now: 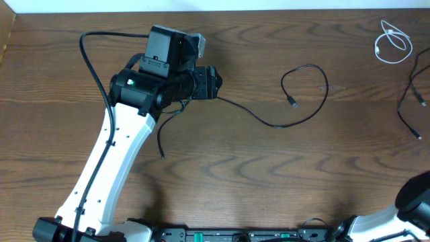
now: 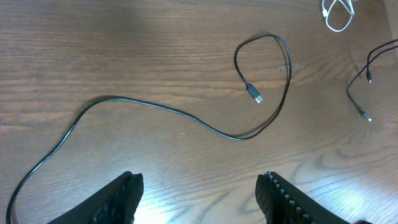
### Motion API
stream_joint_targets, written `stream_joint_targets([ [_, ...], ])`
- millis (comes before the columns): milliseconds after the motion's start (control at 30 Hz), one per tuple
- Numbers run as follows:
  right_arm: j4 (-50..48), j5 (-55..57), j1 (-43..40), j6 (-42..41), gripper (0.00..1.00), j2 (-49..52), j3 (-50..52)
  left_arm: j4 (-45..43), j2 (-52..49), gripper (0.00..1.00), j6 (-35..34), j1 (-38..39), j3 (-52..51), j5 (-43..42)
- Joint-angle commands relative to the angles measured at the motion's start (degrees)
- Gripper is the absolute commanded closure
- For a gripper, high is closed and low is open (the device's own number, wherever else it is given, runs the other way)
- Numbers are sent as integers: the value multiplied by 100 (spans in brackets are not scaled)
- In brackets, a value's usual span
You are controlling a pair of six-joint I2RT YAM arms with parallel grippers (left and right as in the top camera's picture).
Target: Untangle cables
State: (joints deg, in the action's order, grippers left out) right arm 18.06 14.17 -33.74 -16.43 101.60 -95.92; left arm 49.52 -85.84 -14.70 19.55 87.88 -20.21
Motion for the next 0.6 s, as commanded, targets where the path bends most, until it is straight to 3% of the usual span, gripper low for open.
stream_joint_targets([
  [0, -107, 577, -323, -68, 99, 376, -39, 15, -11, 37, 114, -9, 42, 33],
  [133, -83, 420, -621, -17, 99, 848, -39, 17, -11, 37, 114, -9, 42, 33],
  [200, 7, 105, -763, 116, 67, 1067, -39, 15, -11, 37, 114, -9, 42, 13],
  [267, 116, -299, -872, 170, 1, 1202, -39, 15, -11, 37, 111, -9, 42, 13],
  [567, 1012, -1132, -820, 142, 1, 1266, -39, 26, -11, 37, 114, -9, 42, -11],
])
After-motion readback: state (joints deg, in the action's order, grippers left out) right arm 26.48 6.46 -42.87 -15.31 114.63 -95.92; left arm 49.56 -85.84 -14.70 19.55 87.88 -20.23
